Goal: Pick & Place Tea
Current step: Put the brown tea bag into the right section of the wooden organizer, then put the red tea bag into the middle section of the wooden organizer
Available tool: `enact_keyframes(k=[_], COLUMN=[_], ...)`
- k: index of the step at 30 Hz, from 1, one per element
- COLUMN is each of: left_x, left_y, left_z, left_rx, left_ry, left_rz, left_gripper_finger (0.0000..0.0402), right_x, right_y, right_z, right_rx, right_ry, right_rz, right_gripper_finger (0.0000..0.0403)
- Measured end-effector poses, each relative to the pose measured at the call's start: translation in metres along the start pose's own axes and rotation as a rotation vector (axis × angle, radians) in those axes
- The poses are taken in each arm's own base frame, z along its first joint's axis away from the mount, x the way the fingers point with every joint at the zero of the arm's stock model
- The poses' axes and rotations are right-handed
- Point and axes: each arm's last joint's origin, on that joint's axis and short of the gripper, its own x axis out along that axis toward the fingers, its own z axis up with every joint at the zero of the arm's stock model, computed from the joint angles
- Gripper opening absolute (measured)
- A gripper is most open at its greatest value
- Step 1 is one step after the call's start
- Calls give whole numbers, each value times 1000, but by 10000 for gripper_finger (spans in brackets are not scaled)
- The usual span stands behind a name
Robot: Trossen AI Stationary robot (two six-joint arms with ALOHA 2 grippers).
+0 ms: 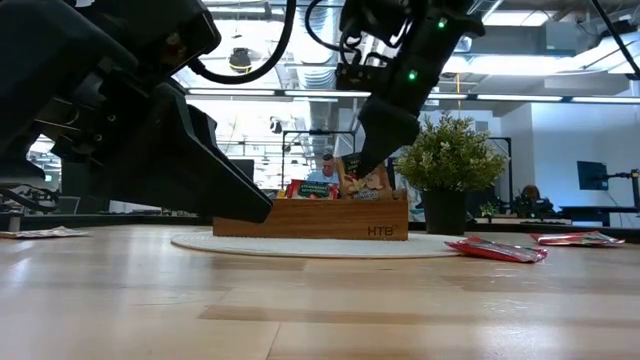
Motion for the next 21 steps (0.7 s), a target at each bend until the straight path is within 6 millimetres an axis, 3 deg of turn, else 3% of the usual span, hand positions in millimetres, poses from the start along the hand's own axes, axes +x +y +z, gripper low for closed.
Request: enact_keyframes(k=[6, 10, 16, 19, 21], left_x=[0, 0, 0, 0, 0], left_y=[0, 0, 0, 0, 0], left_z=[0, 0, 0, 0, 0], left_rx=[0, 0, 0, 2, -1], left_ry=[0, 0, 0, 2, -1], left_rz=[0, 0, 0, 0, -2], left_gripper_finger=[137, 137, 137, 137, 137], right_x=[-4, -17, -64, -87, -97], right_y=[-5, 0, 49, 82, 99], right_z=[-1, 3, 4, -12, -33], right_rx=[-52, -33, -127, -176, -180], right_ry=[48, 59, -22, -39, -17], right_rz=[-106, -146, -111, -22, 3], right_gripper_finger=[142, 175, 168, 152, 142])
